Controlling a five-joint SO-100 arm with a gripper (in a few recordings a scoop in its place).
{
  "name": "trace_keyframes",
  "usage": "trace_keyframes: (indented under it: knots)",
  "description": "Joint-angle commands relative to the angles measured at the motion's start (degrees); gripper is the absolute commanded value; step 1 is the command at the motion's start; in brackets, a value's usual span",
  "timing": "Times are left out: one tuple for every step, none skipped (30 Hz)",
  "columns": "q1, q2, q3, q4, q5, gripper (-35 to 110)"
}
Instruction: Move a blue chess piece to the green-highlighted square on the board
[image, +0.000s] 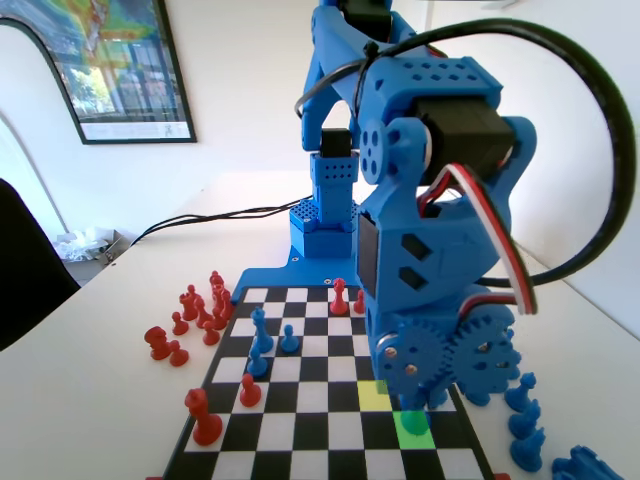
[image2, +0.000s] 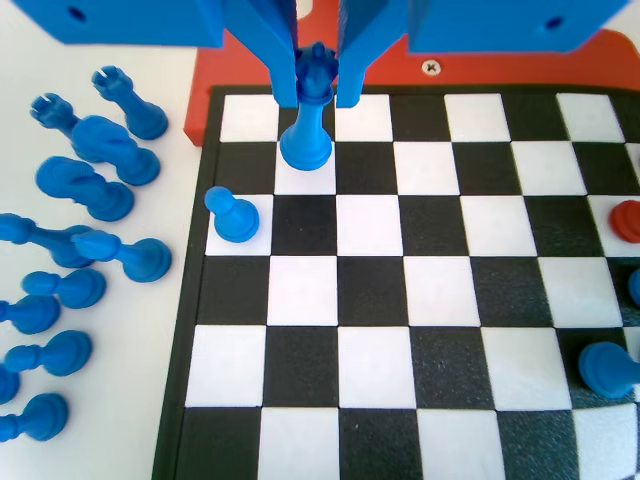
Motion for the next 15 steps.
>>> trace_keyframes:
  knots:
    - [-1.2, 1.8, -1.7, -0.3, -0.6, 1]
    - [-1.2, 1.8, -1.6, -0.5, -0.7, 1]
    - [-1.2, 1.8, -1.4, -0.8, -0.8, 1]
    - [-1.2, 1.7, -1.2, -1.0, -0.9, 1]
    - [-1.2, 1.6, -1.1, -1.1, -1.0, 1]
    - [-1.2, 1.6, -1.1, -1.1, -1.1, 1]
    - [-1.1, 1.5, -0.9, -1.1, -1.1, 1]
    - [-1.1, 1.5, -0.7, -1.2, -1.1, 1]
    - [-1.1, 1.5, -0.5, -1.3, -1.2, 1]
    - [-1.1, 1.5, -0.3, -1.4, -1.2, 1]
    - [-1.1, 1.5, -0.1, -1.7, -1.2, 2]
    - [-1.1, 1.5, 0.1, -2.0, -1.1, 2]
    - [-1.1, 1.5, 0.2, -2.3, -1.0, 3]
    - [-1.1, 1.5, 0.2, -2.4, -1.0, 3]
    - [-1.1, 1.5, 0.3, -2.5, -1.0, 4]
